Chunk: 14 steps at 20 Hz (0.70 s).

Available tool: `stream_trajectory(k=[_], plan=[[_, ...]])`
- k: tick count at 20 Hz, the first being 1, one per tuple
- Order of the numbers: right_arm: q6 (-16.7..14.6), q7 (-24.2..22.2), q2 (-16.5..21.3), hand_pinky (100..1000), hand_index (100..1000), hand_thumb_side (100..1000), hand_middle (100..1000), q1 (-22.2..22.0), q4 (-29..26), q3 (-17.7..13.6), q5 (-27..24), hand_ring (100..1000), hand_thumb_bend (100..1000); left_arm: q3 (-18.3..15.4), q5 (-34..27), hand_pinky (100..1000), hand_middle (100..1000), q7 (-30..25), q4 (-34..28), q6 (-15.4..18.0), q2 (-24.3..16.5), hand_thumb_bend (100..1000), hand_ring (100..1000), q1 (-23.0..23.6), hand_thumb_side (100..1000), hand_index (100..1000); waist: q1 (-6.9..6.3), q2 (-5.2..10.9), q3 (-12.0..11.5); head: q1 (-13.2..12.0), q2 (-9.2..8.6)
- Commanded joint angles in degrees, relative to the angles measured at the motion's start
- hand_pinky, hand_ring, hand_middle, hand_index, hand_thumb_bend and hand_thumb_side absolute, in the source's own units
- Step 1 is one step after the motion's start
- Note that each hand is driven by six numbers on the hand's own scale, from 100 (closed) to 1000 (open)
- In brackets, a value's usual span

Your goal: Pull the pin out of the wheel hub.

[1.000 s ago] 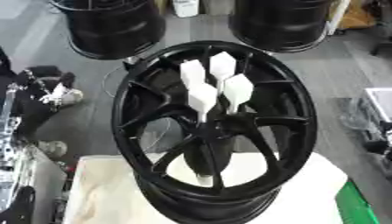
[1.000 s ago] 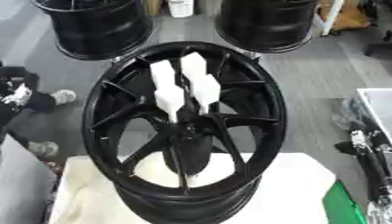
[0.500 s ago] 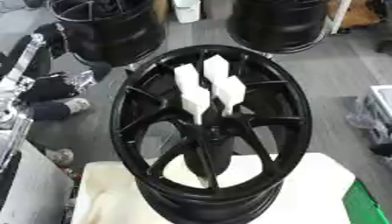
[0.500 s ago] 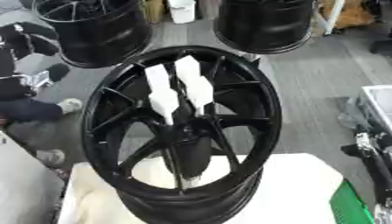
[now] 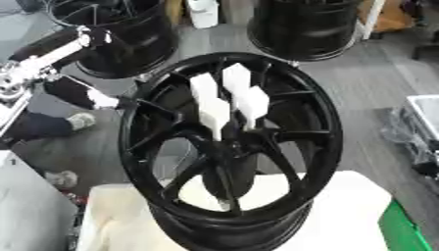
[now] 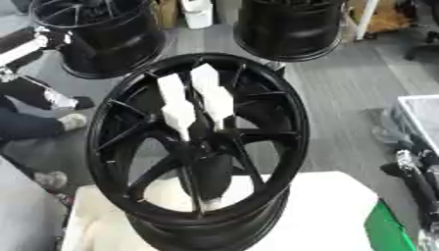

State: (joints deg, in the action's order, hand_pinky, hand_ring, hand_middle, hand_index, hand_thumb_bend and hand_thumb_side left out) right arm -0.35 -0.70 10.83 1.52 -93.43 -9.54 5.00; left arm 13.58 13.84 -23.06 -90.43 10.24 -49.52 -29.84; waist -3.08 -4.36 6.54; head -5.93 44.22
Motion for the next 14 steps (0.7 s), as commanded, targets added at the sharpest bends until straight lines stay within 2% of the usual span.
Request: stream_trajectory(k=[1, 3, 6, 9, 14], plan=[[-0.14, -0.39, 0.54, 671, 972, 726, 878, 0.71, -0.63, 0.12, 0.11, 568, 100, -0.72, -2.01, 711, 675, -3.17, -1.48, 0.95, -7.27, 628, 661, -1.15, 314, 774, 0.30, 0.79, 0.34, -0.66, -0.10], [-0.17, -0.59, 0.43, 671, 972, 725, 878, 0.83, -0.64, 0.28, 0.07, 568, 100, -1.17, -3.96, 714, 683, -5.09, -3.16, 0.73, -9.78, 638, 666, -1.21, 316, 780, 0.41, 0.80, 0.66, -0.91, -0.10], [-0.18, -0.76, 0.41, 671, 972, 725, 878, 0.84, -0.61, 0.39, 0.07, 568, 100, -0.79, -6.80, 719, 689, -7.53, -4.60, -0.08, -10.51, 648, 672, -2.41, 314, 785, 0.42, 0.91, 0.76, -0.97, -0.10], [-0.18, -0.87, 0.45, 671, 972, 725, 878, 0.80, -0.57, 0.50, 0.08, 568, 100, 0.42, -9.02, 727, 701, -10.13, -5.19, -0.44, -10.00, 666, 683, -4.30, 330, 795, 0.39, 1.05, 0.72, -0.93, -0.10], [-0.23, -1.04, 0.48, 671, 972, 724, 878, 0.75, -0.52, 0.57, 0.07, 568, 100, 2.44, -8.88, 733, 707, -14.54, -4.52, -0.10, -7.96, 678, 689, -7.89, 325, 800, 0.45, 1.22, 0.64, -0.62, -0.10]])
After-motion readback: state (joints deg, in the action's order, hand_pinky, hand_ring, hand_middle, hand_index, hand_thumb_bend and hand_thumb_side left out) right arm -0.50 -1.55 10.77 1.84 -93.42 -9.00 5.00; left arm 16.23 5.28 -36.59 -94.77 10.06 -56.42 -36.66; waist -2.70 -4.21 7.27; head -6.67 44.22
